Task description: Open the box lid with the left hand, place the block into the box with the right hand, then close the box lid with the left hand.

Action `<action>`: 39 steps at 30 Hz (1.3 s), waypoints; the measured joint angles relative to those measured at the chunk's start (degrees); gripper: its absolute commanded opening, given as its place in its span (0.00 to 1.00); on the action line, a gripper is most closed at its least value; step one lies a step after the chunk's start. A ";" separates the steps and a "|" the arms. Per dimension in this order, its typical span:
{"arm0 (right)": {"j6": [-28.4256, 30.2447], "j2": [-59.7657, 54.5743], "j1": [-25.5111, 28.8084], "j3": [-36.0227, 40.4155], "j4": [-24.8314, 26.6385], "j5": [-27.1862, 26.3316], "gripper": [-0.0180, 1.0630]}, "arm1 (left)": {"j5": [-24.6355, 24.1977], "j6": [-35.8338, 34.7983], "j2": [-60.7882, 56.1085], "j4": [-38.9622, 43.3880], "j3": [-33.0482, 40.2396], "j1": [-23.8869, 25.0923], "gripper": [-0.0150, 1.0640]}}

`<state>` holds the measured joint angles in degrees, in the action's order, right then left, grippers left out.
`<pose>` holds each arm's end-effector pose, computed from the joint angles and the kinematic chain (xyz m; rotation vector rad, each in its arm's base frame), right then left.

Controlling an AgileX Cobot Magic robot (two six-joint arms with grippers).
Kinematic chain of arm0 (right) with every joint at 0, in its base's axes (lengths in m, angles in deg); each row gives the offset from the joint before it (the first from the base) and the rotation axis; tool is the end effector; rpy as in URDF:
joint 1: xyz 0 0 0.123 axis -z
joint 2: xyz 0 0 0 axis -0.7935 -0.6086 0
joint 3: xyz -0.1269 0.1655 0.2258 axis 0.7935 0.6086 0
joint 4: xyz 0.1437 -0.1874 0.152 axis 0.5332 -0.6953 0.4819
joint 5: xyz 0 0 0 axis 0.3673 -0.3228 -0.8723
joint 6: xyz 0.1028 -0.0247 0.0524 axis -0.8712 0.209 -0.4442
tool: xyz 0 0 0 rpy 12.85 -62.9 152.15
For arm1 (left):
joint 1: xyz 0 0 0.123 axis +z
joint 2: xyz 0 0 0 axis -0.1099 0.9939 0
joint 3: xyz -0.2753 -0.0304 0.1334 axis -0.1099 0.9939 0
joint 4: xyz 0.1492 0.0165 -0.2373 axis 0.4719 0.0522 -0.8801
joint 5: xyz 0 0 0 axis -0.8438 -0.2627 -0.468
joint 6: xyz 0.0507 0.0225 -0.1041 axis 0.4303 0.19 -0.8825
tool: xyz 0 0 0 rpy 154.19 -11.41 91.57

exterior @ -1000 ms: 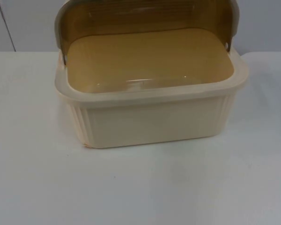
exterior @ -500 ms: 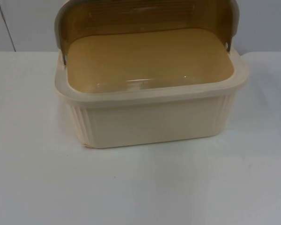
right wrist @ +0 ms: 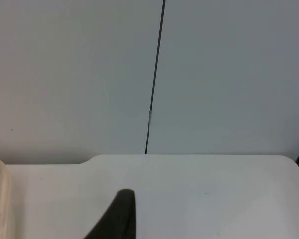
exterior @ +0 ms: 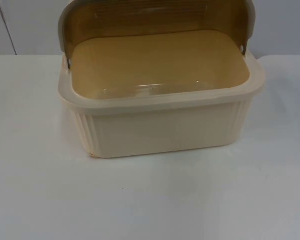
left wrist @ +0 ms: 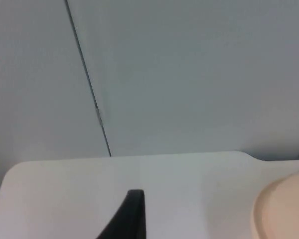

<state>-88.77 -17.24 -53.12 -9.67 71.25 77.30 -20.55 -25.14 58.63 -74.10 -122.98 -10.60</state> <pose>0.2310 -0.0160 0.4787 0.0210 1.9333 -0.1956 0.3539 -0.0204 0.4099 0.0323 2.0231 -0.0011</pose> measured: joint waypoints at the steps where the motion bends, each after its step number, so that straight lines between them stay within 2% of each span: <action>1: 0.00 0.00 0.00 0.00 0.00 0.00 0.99 | 0.00 0.00 0.00 0.00 0.00 0.00 0.98; 5: 0.00 0.00 0.00 0.00 0.00 0.00 0.99 | 1.42 0.00 0.00 0.00 0.00 0.00 0.98; 18: -0.98 -0.67 0.00 -0.11 0.00 0.00 0.99 | 1.23 -0.10 0.00 -0.49 0.00 0.00 0.98; 30: -3.86 -12.70 0.11 0.16 0.13 1.64 0.99 | 0.60 -0.10 0.00 -0.48 0.00 0.00 0.98; 35: -2.91 -16.46 4.88 3.61 4.91 -1.11 0.99 | 0.60 -0.10 0.00 -0.48 0.00 0.00 0.98; 39: -0.89 -17.33 11.24 11.09 10.80 -6.73 0.99 | 0.60 -0.10 0.00 -0.48 0.00 0.00 0.98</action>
<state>-89.66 -34.58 -41.89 1.42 82.05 70.57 -19.95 -25.24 58.63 -74.59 -122.98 -10.60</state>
